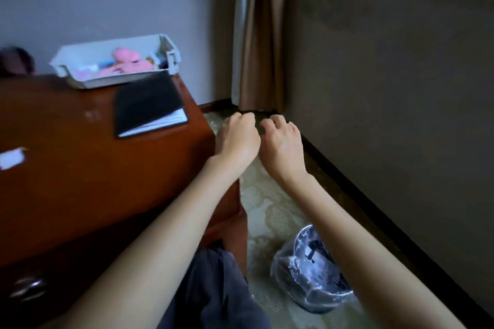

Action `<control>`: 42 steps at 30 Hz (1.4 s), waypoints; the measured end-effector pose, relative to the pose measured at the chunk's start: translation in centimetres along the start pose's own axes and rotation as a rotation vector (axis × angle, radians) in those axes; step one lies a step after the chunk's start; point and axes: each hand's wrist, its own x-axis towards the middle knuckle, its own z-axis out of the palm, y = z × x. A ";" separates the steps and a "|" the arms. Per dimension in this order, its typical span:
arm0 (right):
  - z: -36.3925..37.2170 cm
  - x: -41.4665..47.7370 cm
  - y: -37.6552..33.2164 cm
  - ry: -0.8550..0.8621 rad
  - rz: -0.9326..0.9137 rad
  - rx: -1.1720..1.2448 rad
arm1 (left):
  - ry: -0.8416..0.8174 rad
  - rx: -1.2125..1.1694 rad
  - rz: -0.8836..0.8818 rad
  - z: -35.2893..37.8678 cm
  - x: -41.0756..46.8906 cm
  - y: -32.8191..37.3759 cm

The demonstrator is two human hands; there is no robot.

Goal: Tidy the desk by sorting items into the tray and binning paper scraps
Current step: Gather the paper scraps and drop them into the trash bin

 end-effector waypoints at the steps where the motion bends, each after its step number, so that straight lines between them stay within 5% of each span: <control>1: -0.2 0.3 -1.8 0.036 -0.011 0.024 | 0.045 -0.004 -0.020 -1.4 -0.4 -1.1; 8: -0.4 0.6 -13.0 -0.065 -0.154 0.157 | 0.153 0.043 -0.320 -8.8 -4.2 -11.3; 22: 6.8 0.2 -35.7 -0.842 -0.446 0.281 | 0.368 0.177 -0.764 -17.7 -12.7 -31.2; 33: 7.7 -4.2 -50.6 -0.883 -0.688 0.513 | 0.504 0.376 -1.051 -24.9 -21.0 -43.3; 39: 7.3 -6.4 -56.7 -0.793 -0.612 0.519 | 0.290 0.312 -1.248 -26.6 -25.0 -50.9; 42: 7.8 -6.9 -58.5 -0.832 -0.730 0.487 | 0.207 0.294 -1.215 -26.9 -25.6 -53.0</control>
